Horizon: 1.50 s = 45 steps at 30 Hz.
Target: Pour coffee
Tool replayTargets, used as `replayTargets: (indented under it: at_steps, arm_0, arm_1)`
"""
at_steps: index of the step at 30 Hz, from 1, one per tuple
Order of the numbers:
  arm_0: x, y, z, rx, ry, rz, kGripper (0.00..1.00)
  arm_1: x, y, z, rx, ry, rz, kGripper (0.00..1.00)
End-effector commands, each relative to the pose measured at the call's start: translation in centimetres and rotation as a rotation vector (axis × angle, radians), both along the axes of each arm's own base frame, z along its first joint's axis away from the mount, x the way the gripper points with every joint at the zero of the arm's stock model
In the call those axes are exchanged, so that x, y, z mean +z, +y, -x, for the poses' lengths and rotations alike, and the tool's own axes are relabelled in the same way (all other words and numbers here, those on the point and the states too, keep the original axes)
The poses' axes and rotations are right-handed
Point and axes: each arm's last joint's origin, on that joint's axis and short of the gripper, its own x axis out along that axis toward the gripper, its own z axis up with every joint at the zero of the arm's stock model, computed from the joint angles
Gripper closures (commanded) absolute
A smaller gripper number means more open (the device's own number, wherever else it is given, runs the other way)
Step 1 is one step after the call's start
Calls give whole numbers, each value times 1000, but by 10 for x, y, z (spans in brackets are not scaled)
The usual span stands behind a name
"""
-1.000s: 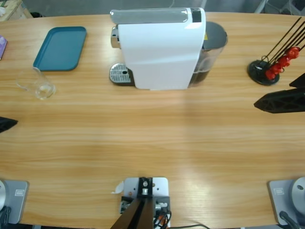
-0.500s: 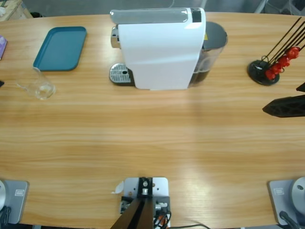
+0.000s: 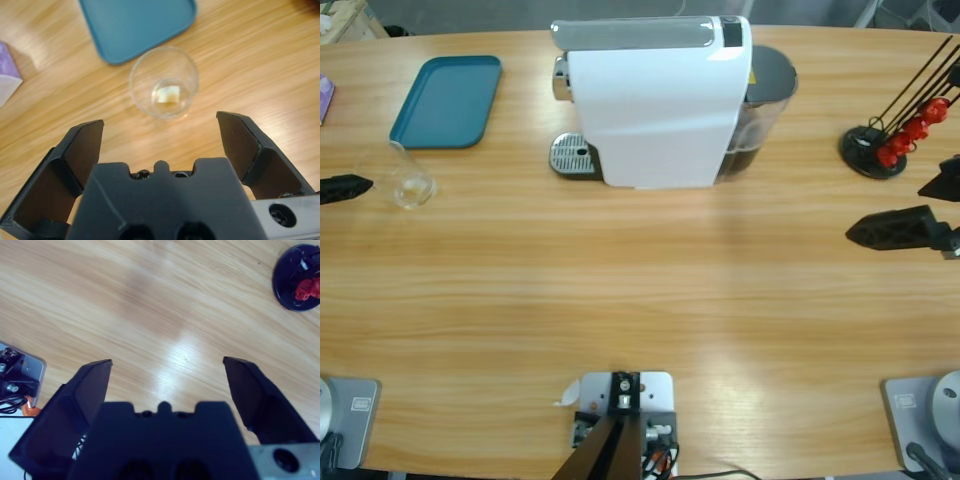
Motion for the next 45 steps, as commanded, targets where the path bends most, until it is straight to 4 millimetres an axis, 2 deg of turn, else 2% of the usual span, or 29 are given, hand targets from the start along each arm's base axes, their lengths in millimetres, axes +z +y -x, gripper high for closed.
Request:
replayTargets:
  at_steps: [1, 7, 16, 19, 23, 24, 25, 26, 29, 30, 31, 33, 35, 40, 41, 45]
  arm_0:
    - [-28, -1, -20, -5, 69, 5, 0]
    - [-37, -4, -30, -20, 84, 37, 0]
    - [-47, -5, -43, 12, 110, 40, 2]
    - [-50, -5, -45, 24, 123, 31, 121]
    - [-48, -4, -47, 65, 98, 41, 150]
    - [-49, -4, -46, 62, 100, 41, 233]
    - [-49, -5, -47, 59, 99, 40, 377]
    - [-50, -5, -47, 56, 100, 39, 466]
    - [-55, -6, -50, 40, 121, 49, 498]
    - [-57, -7, -51, 34, 127, 52, 614]
    - [-57, -7, -51, 30, 129, 52, 682]
    - [-58, -7, -51, 21, 131, 48, 709]
    - [-57, -7, -51, 10, 130, 49, 880]
    - [-44, -9, -42, -93, 68, 69, 921]
    - [-40, -11, -38, -138, 49, 76, 991]
    - [-24, -18, -28, -276, -15, 105, 1000]
  arm_1:
    - [-14, -7, 2, -18, 6, 32, 0]
    - [1, -18, 5, -56, -84, 21, 0]
    - [-1, -18, 4, -62, -96, 30, 0]
    - [-3, -18, 3, -65, -103, 35, 0]
    - [-5, -16, 1, -68, -110, 27, 0]
    - [-5, -16, 1, -69, -111, 26, 0]
    - [-6, -16, 1, -70, -111, 26, 0]
    - [-5, -17, 2, -70, -112, 24, 0]
    - [-4, -18, 3, -72, -121, 20, 0]
    - [-3, -19, 4, -73, -123, 19, 0]
    - [-3, -19, 4, -73, -125, 17, 0]
    - [-2, -20, 4, -75, -131, 18, 0]
    - [-2, -20, 5, -77, -134, 20, 0]
    - [-1, -22, 6, -79, -142, 19, 0]
    - [-2, -23, 6, -79, -142, 19, 0]
    - [-3, -21, 5, -79, -142, 18, 0]
